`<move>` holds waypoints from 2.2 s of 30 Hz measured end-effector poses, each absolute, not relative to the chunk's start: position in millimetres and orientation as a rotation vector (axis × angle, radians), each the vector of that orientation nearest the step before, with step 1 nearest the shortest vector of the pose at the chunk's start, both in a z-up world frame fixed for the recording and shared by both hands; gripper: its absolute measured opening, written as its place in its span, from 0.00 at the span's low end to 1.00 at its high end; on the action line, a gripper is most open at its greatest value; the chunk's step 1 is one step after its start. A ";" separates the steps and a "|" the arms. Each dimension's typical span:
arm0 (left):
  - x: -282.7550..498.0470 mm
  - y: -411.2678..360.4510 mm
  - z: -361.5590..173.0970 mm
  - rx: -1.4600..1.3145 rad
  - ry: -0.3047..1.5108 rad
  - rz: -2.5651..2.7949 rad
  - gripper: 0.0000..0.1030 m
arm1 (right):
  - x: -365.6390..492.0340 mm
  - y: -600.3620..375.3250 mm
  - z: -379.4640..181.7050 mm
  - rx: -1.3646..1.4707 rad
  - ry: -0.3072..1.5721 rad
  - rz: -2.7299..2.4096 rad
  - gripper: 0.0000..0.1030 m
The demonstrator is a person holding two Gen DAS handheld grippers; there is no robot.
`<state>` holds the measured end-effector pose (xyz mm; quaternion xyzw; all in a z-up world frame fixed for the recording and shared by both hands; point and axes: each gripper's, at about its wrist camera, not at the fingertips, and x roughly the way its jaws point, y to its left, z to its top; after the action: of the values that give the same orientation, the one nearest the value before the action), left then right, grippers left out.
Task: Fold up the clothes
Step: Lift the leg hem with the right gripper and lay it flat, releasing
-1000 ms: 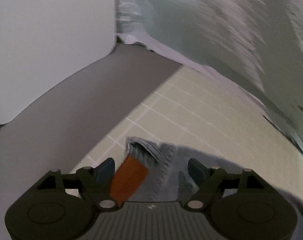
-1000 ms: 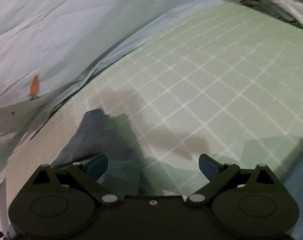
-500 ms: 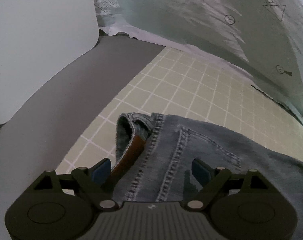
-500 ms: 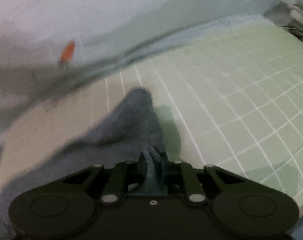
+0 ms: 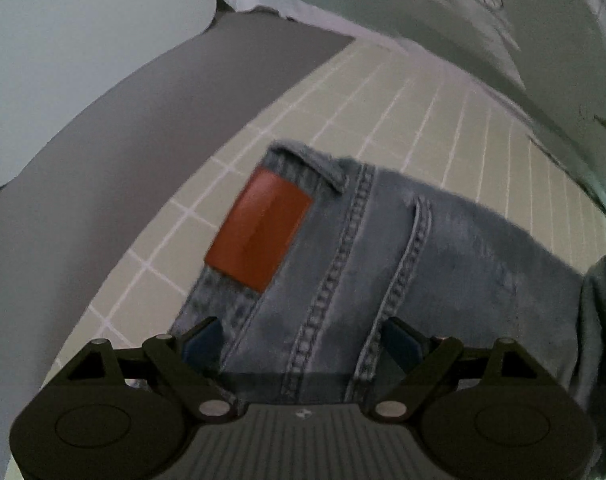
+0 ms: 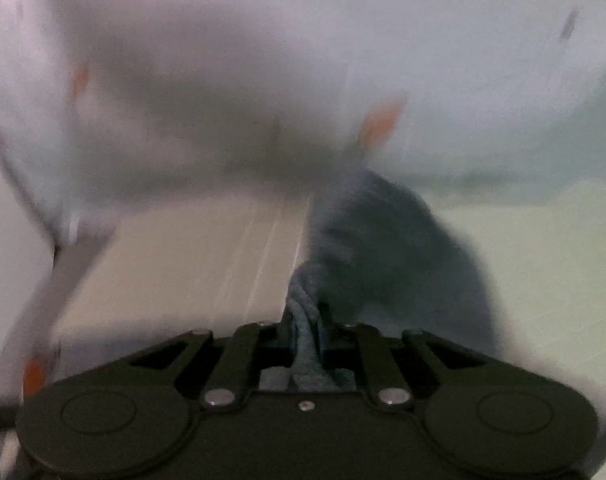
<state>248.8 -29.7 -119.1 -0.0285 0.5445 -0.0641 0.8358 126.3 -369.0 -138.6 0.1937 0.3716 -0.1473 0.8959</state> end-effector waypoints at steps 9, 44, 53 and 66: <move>244.5 -50.3 -128.4 0.102 1.158 -0.167 0.96 | 85.1 -368.0 -107.1 0.334 0.709 -0.353 0.53; 261.0 -64.6 -141.8 0.196 1.196 -0.192 1.00 | -12.6 -449.9 -57.9 0.413 0.428 -0.674 0.24; 263.1 -63.4 -141.7 0.203 1.198 -0.199 1.00 | -18.8 -435.3 -107.6 0.421 0.652 -0.625 0.44; 247.8 -56.5 -114.3 0.045 1.229 -0.232 1.00 | -73.3 -513.0 -146.2 0.586 0.659 -0.830 0.54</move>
<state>247.8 -56.5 -114.3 0.0209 0.5752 -0.1085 0.8105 -73.3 -513.0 -146.2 0.2754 0.3095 -0.3901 0.8223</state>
